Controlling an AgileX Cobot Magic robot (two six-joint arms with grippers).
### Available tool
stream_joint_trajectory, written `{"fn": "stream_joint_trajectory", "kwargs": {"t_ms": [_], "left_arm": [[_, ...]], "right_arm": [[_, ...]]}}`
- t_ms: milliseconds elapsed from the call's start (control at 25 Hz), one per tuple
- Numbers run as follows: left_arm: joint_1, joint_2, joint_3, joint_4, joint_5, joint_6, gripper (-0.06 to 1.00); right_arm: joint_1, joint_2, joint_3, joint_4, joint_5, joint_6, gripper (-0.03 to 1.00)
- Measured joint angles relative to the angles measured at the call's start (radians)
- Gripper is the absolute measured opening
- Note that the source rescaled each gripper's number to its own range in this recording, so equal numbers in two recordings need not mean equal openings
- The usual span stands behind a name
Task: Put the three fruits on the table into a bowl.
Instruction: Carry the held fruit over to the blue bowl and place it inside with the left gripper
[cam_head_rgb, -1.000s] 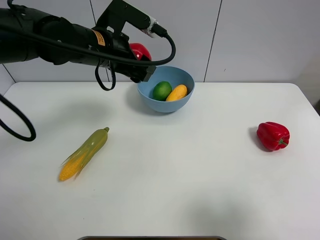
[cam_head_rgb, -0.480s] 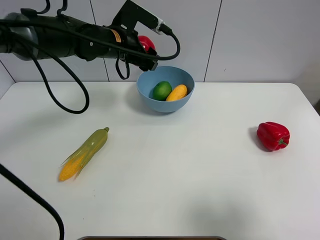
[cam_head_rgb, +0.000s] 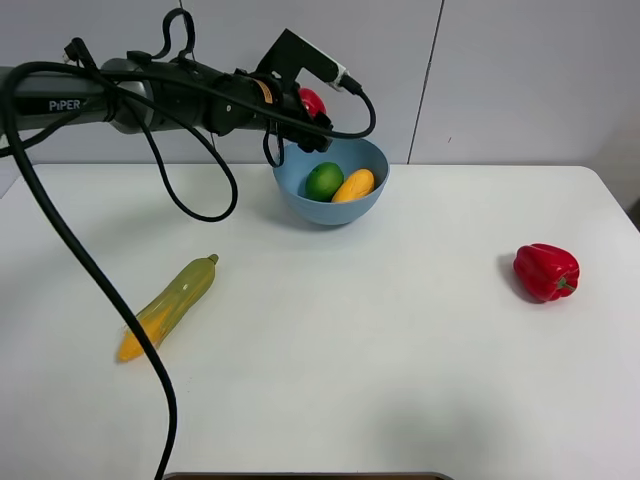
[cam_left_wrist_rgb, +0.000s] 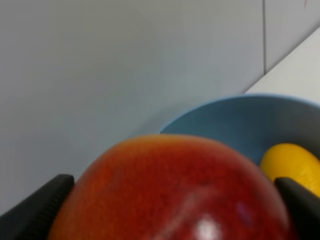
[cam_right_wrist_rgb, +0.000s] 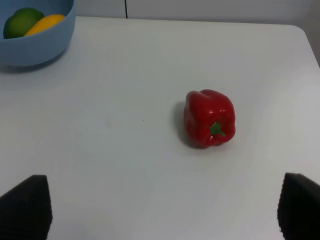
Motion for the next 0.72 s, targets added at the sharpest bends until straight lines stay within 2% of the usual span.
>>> {"fn": "stream_joint_trajectory", "kwargs": {"t_ms": [720], "left_arm": [[0.014, 0.145, -0.011, 0.001, -0.028, 0.000, 0.01]], "right_arm": [[0.000, 0.000, 0.000, 0.000, 0.000, 0.000, 0.94]]}}
